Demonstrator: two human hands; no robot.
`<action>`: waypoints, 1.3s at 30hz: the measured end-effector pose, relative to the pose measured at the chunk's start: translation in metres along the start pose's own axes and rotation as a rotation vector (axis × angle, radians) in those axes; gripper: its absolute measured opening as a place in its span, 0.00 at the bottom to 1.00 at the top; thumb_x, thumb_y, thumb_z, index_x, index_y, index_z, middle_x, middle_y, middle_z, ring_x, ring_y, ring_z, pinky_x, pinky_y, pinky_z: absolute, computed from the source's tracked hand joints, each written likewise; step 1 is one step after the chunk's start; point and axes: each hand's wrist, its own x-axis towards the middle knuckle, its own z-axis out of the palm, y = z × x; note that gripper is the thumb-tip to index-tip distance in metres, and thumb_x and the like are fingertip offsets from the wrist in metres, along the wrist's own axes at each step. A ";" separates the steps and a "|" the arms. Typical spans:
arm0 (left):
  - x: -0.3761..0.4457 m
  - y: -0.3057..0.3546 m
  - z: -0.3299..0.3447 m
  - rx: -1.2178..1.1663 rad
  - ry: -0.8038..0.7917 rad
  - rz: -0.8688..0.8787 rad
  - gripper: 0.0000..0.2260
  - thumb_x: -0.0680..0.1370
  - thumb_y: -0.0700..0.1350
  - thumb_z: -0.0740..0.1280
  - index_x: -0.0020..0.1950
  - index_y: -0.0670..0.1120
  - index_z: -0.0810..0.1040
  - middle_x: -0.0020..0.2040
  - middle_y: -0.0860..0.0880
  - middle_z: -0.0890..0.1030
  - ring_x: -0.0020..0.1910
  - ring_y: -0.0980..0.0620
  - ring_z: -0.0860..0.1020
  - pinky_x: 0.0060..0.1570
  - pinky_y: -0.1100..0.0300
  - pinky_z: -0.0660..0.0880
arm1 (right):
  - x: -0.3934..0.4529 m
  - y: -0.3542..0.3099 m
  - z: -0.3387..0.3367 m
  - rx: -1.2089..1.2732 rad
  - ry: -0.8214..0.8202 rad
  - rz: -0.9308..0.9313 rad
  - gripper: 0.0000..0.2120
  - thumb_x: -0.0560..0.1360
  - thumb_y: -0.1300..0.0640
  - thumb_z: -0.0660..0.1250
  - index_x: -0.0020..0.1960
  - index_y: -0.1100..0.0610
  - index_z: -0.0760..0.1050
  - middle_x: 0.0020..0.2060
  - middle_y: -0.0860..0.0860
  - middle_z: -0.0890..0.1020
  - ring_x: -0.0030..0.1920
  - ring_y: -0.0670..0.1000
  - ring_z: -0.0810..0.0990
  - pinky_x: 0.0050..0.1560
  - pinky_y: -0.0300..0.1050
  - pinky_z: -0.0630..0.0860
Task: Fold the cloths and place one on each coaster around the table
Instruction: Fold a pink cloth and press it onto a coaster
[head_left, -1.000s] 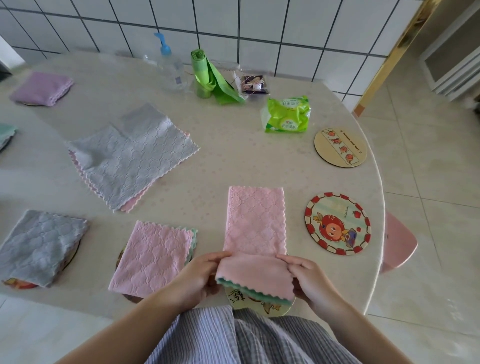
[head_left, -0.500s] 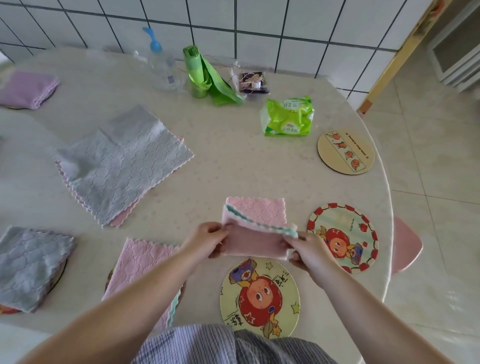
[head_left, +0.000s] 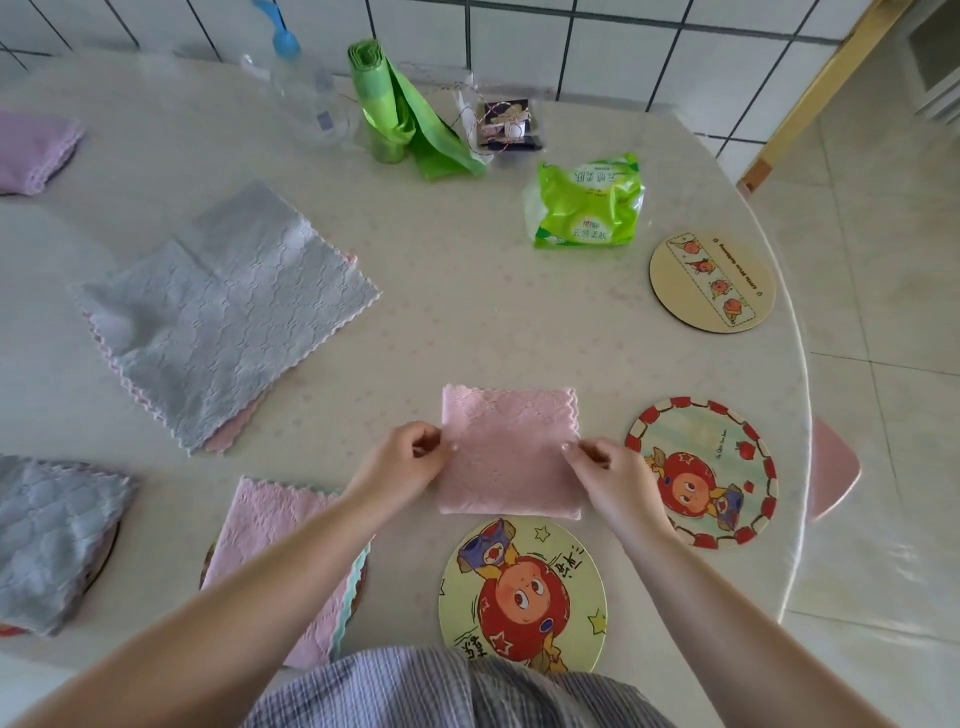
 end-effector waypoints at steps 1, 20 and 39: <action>0.001 0.002 0.000 -0.024 0.031 0.025 0.04 0.75 0.48 0.67 0.47 0.49 0.76 0.43 0.51 0.81 0.41 0.53 0.78 0.46 0.55 0.74 | 0.002 -0.002 0.000 -0.024 0.021 -0.045 0.11 0.75 0.47 0.64 0.51 0.53 0.75 0.39 0.40 0.77 0.38 0.38 0.75 0.36 0.33 0.70; 0.001 0.009 0.014 0.228 0.031 0.375 0.23 0.78 0.42 0.63 0.73 0.52 0.62 0.64 0.55 0.68 0.36 0.61 0.71 0.42 0.67 0.68 | 0.004 0.020 0.006 -0.195 0.102 -0.329 0.23 0.75 0.63 0.64 0.69 0.54 0.68 0.67 0.48 0.70 0.57 0.45 0.74 0.51 0.32 0.66; -0.009 0.005 0.038 0.913 -0.022 0.320 0.33 0.75 0.65 0.36 0.72 0.47 0.32 0.74 0.51 0.33 0.73 0.53 0.32 0.72 0.44 0.37 | 0.024 0.019 0.015 -0.892 0.003 -0.372 0.33 0.75 0.35 0.37 0.76 0.50 0.40 0.75 0.48 0.40 0.75 0.50 0.39 0.70 0.59 0.34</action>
